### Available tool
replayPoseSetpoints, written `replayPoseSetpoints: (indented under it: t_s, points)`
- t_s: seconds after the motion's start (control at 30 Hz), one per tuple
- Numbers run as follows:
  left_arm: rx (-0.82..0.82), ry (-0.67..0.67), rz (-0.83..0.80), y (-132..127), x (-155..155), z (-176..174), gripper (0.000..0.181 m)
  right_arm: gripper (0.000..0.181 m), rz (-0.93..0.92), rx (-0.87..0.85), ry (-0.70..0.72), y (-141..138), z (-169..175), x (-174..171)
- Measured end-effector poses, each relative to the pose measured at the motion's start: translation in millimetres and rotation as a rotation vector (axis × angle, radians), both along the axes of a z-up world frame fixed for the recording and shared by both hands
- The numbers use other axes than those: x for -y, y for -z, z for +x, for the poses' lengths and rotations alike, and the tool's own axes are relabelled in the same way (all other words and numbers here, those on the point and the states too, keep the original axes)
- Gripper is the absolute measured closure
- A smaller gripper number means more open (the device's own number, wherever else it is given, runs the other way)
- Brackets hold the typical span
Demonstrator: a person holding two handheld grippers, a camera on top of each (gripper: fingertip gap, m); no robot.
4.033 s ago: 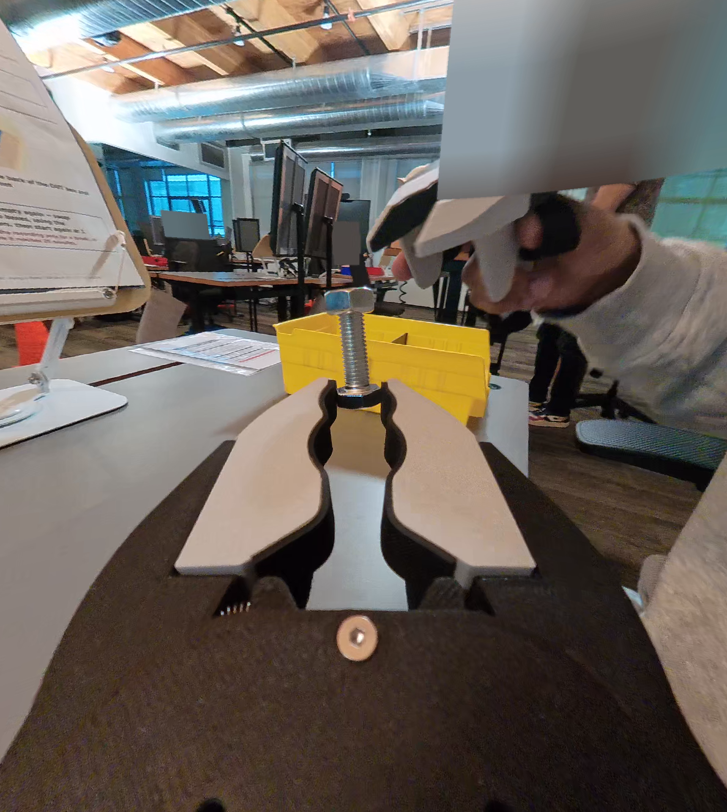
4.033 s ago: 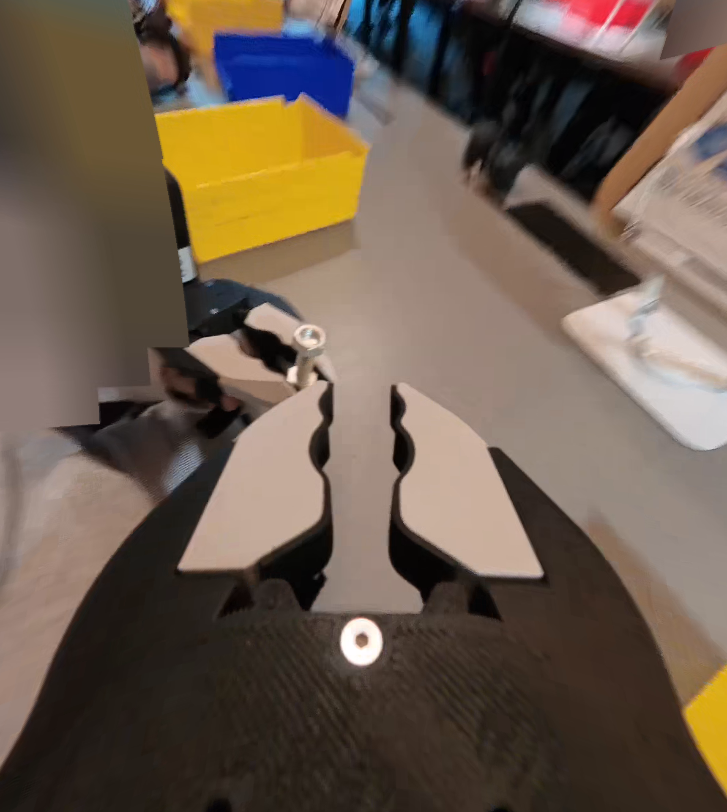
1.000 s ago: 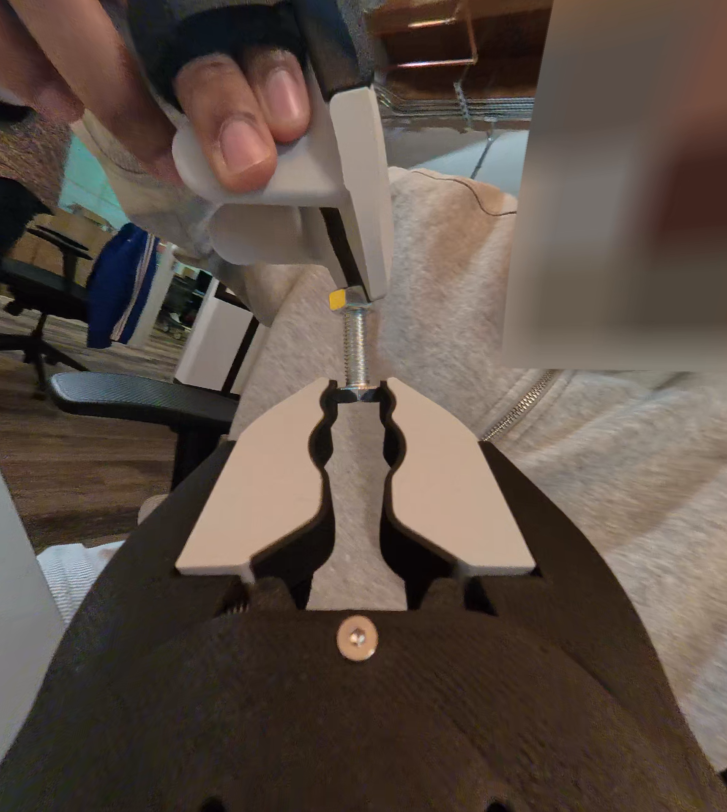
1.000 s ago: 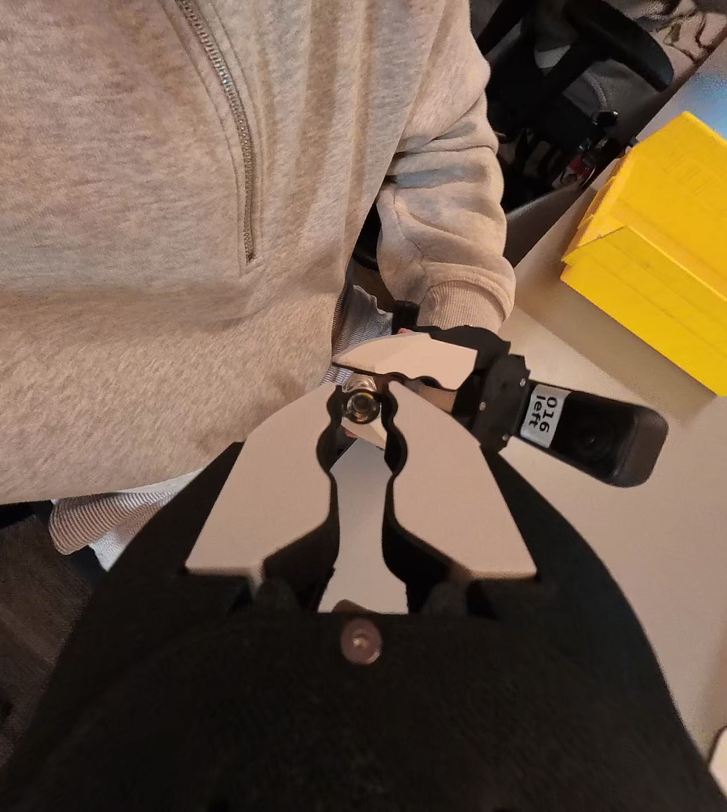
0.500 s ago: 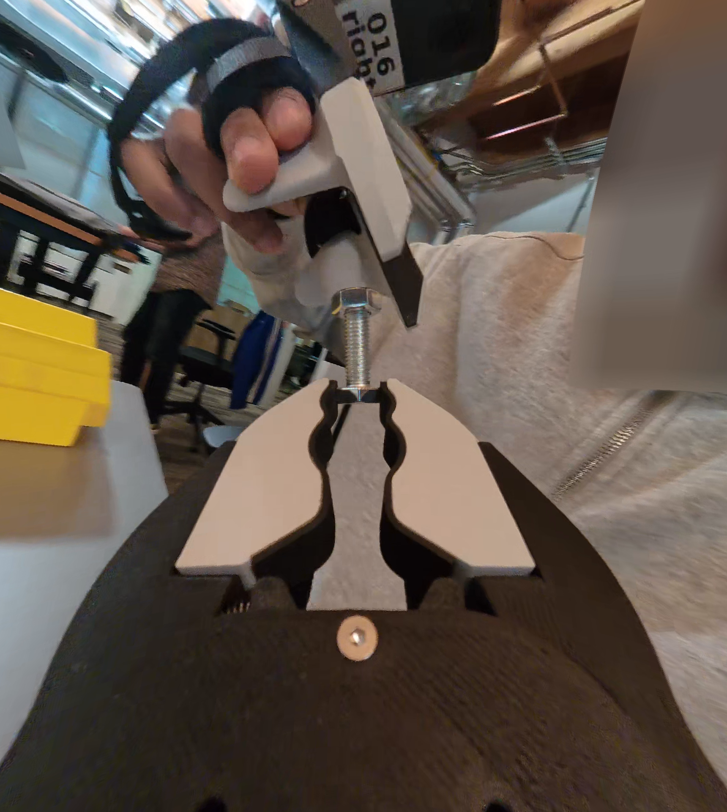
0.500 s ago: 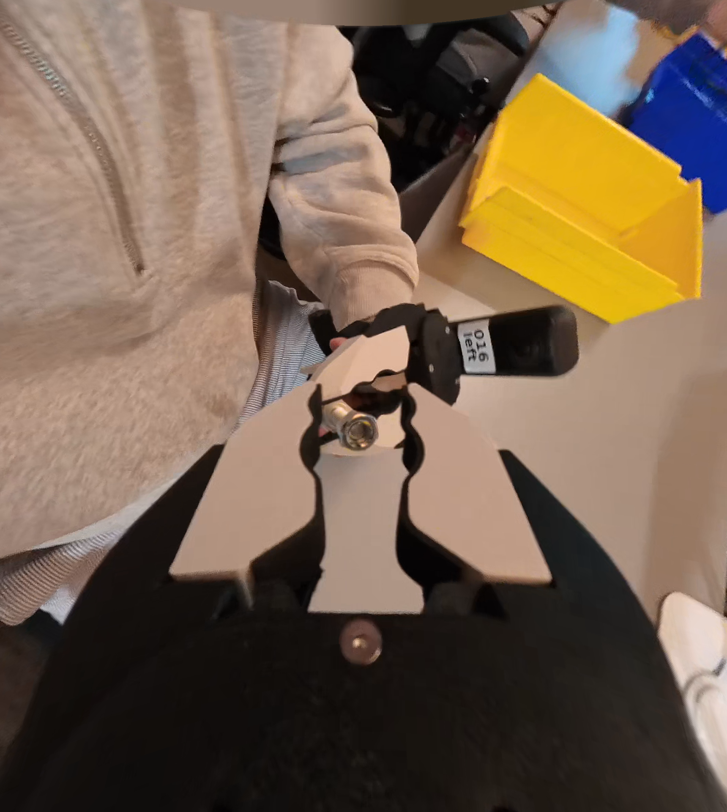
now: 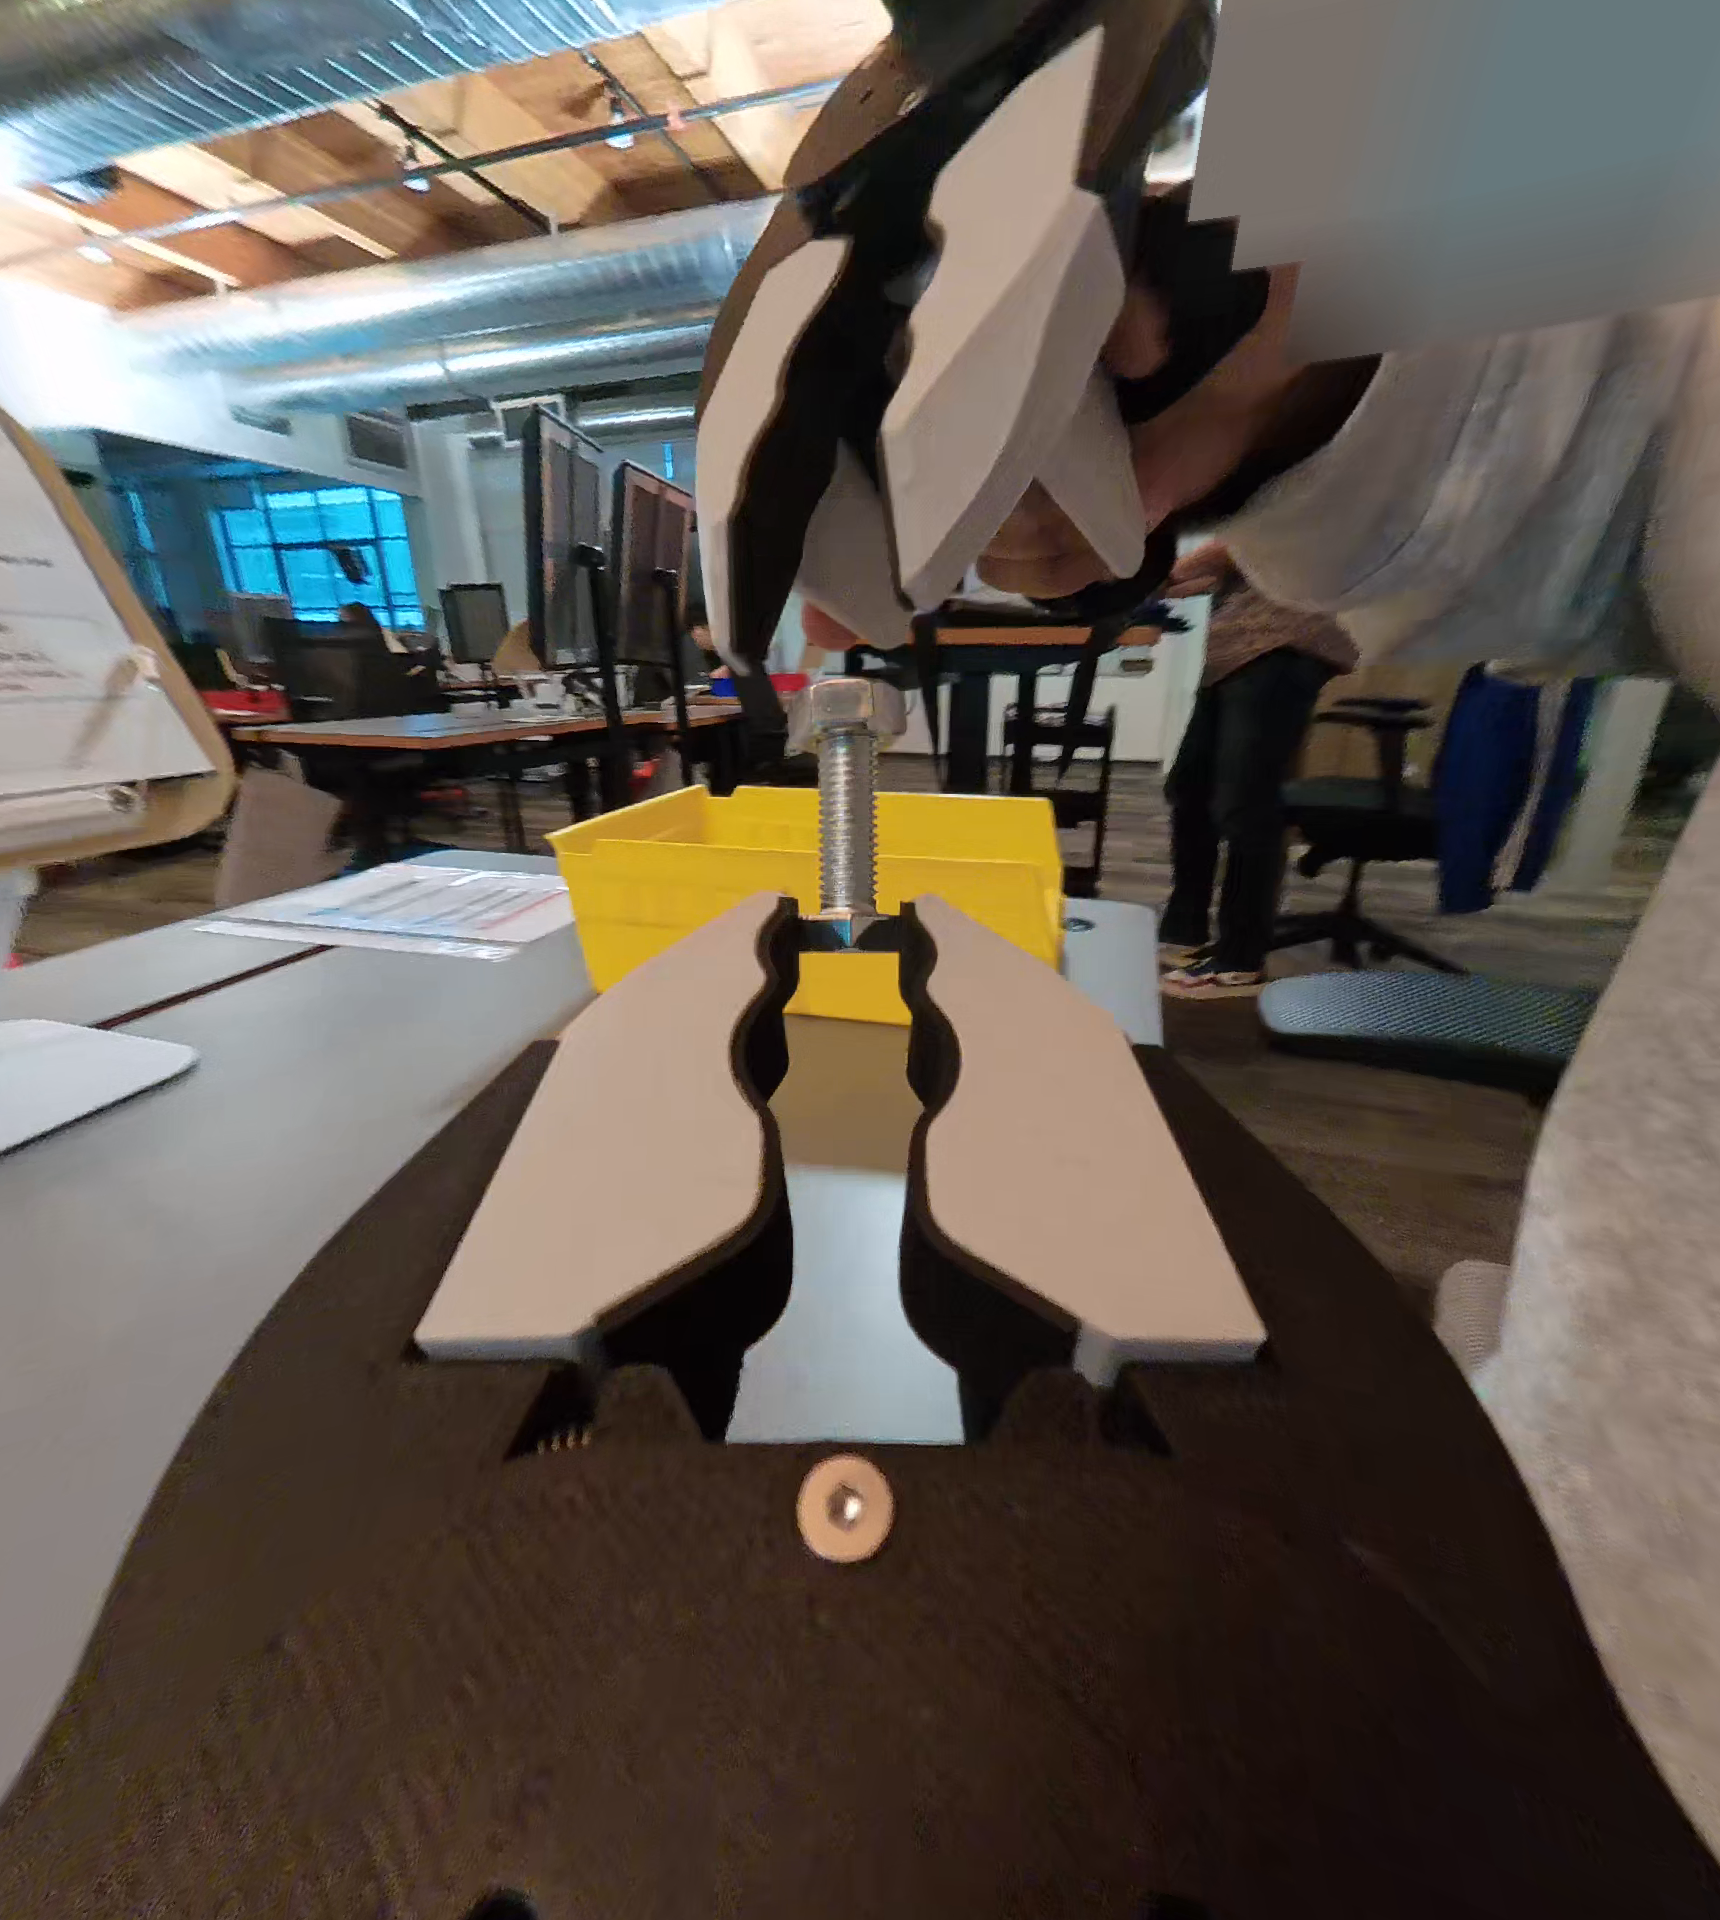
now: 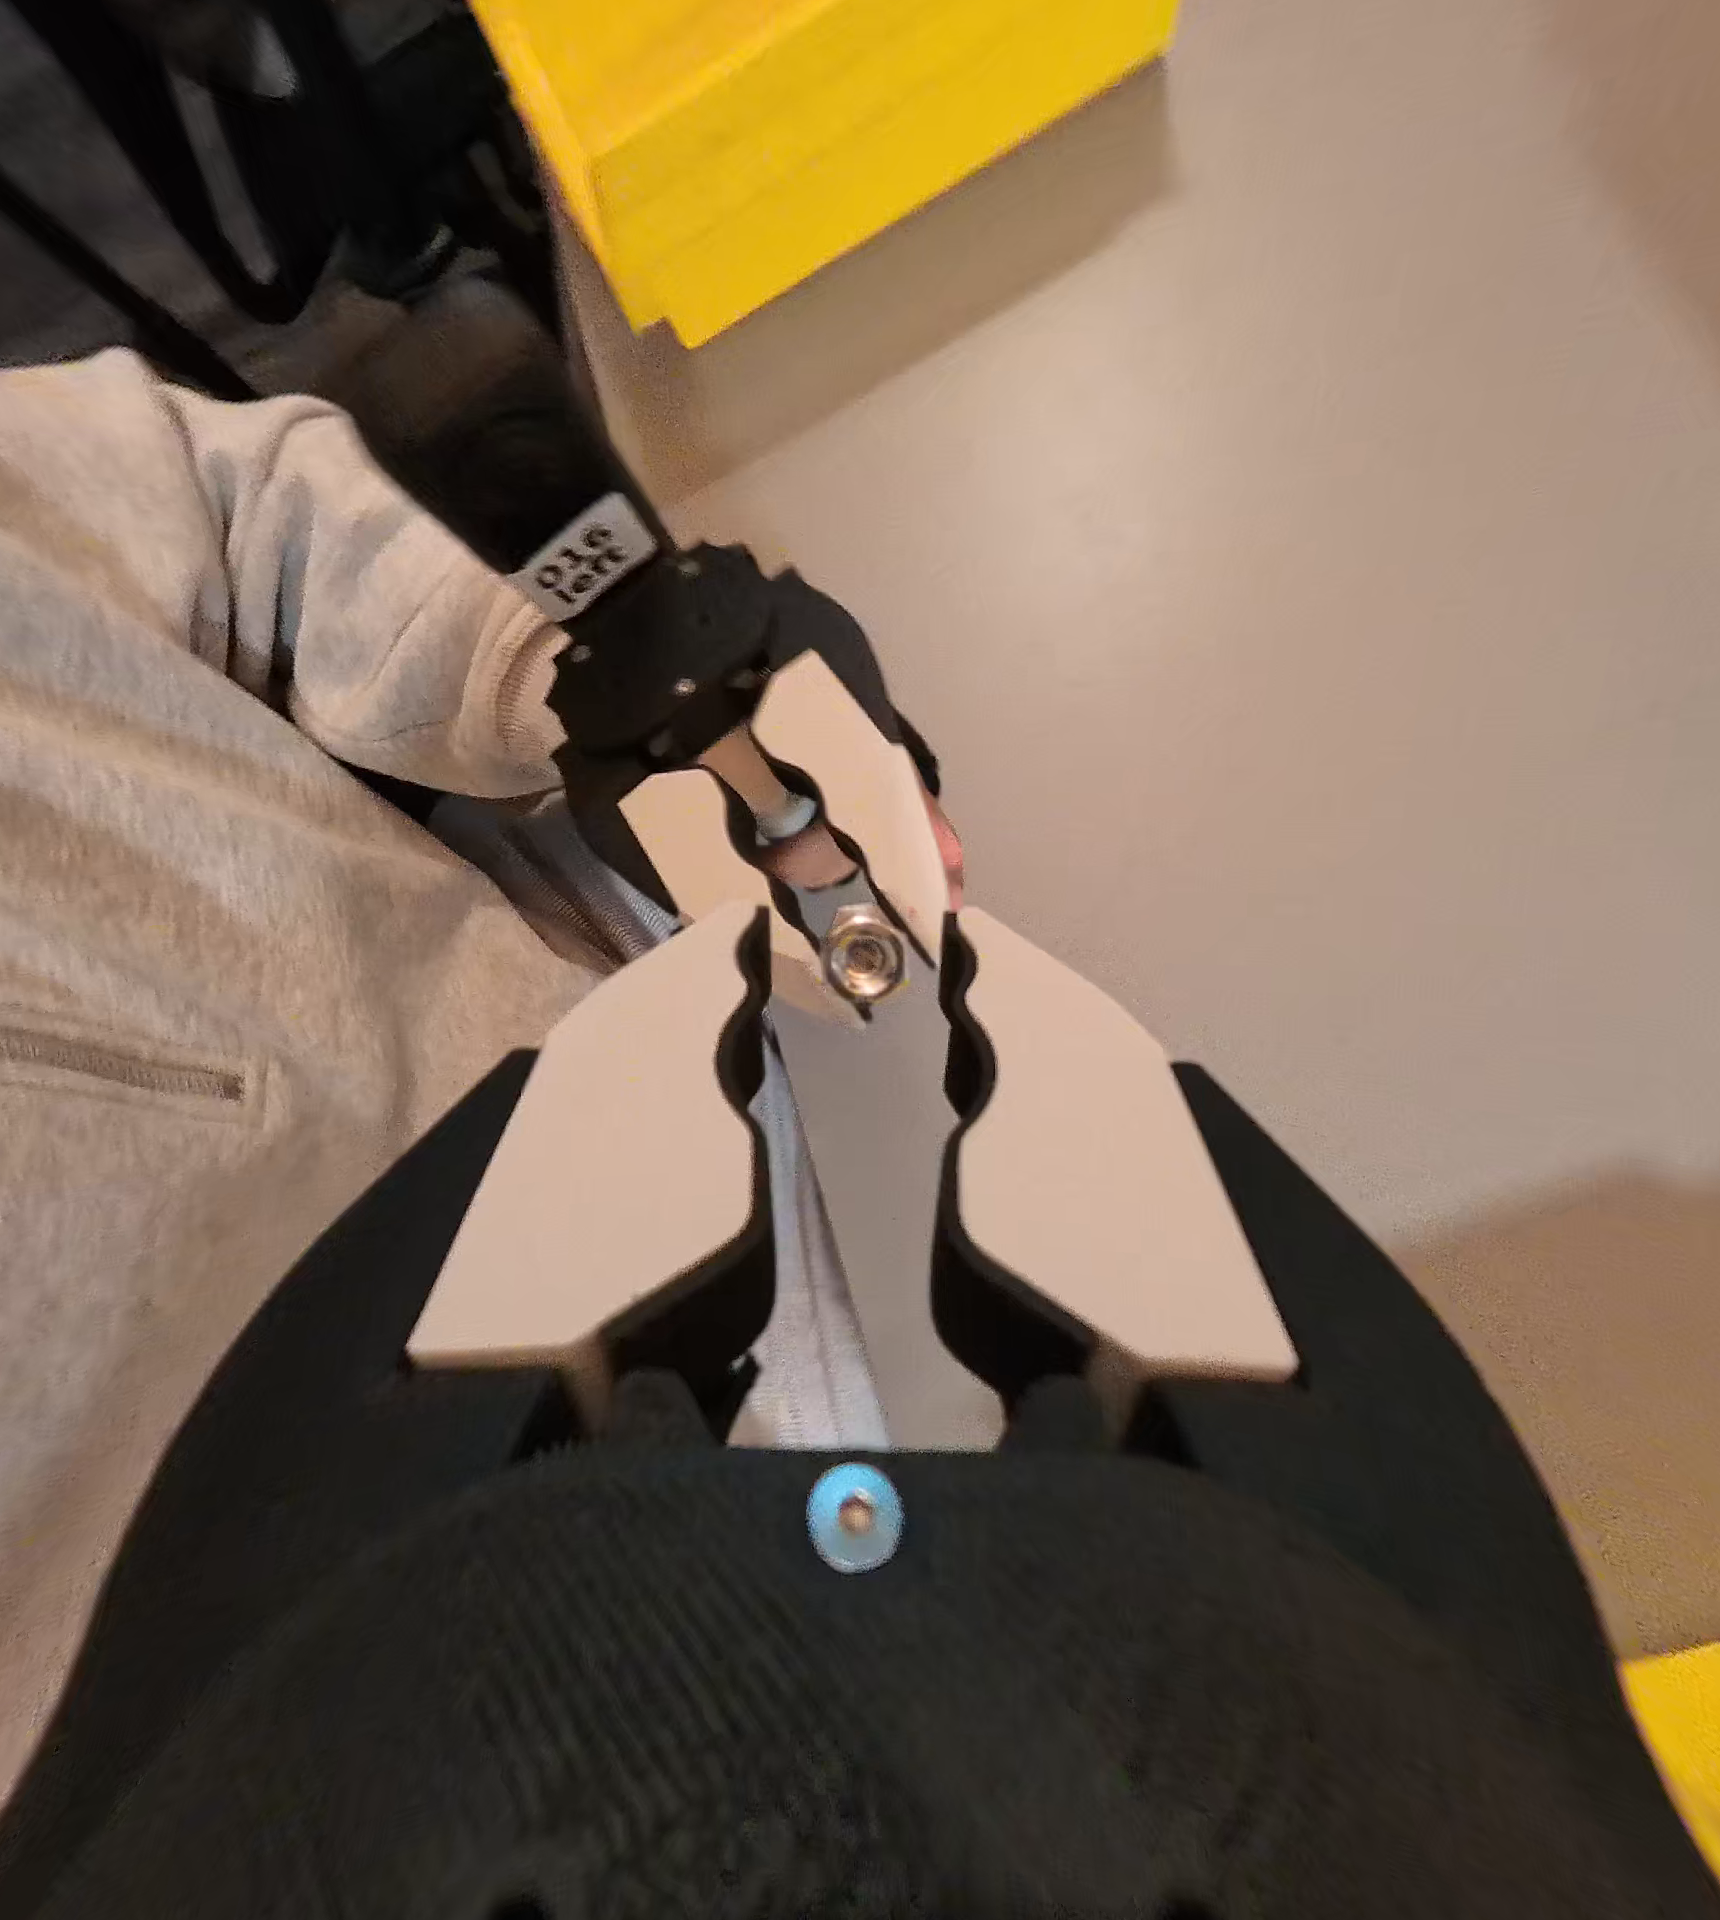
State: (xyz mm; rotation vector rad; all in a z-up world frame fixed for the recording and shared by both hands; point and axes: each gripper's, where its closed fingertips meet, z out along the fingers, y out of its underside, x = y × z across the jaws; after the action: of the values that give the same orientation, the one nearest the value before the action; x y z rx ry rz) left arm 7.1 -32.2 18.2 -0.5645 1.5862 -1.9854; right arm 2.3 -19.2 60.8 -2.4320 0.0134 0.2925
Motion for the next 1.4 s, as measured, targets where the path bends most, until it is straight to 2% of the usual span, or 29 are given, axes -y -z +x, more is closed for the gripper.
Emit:
replayPoseSetpoints:
  t_s: [0.17,0.27,0.33,0.57,0.9,1.07,1.3,1.4]
  points:
    - [0.046,-0.070,0.057,-1,-1,2,0.162,0.149,-0.123,-0.002,0.022,18,-2,7]
    - [0.056,-0.065,0.070,-1,1,0,0.162,0.163,-0.132,0.022,0.006,19,-5,6]
    - [0.048,-0.045,0.065,-1,3,-1,0.162,0.163,-0.145,0.042,-0.020,19,-7,7]
    - [-0.037,0.145,-0.052,-5,11,-12,0.162,0.163,-0.104,0.169,-0.224,14,-13,9]
    - [-0.075,0.383,-0.051,-3,30,-39,0.162,0.163,0.065,0.401,-0.693,14,-40,24]
    - [-0.152,0.575,-0.095,-4,38,-58,0.162,0.163,0.180,0.440,-0.904,15,-52,38]
    - [-0.245,0.780,-0.067,5,50,-83,0.162,0.163,0.184,0.446,-1.061,23,-72,48]
    - [-0.266,0.791,-0.084,5,49,-83,0.163,0.163,0.176,0.455,-1.055,24,-72,47]
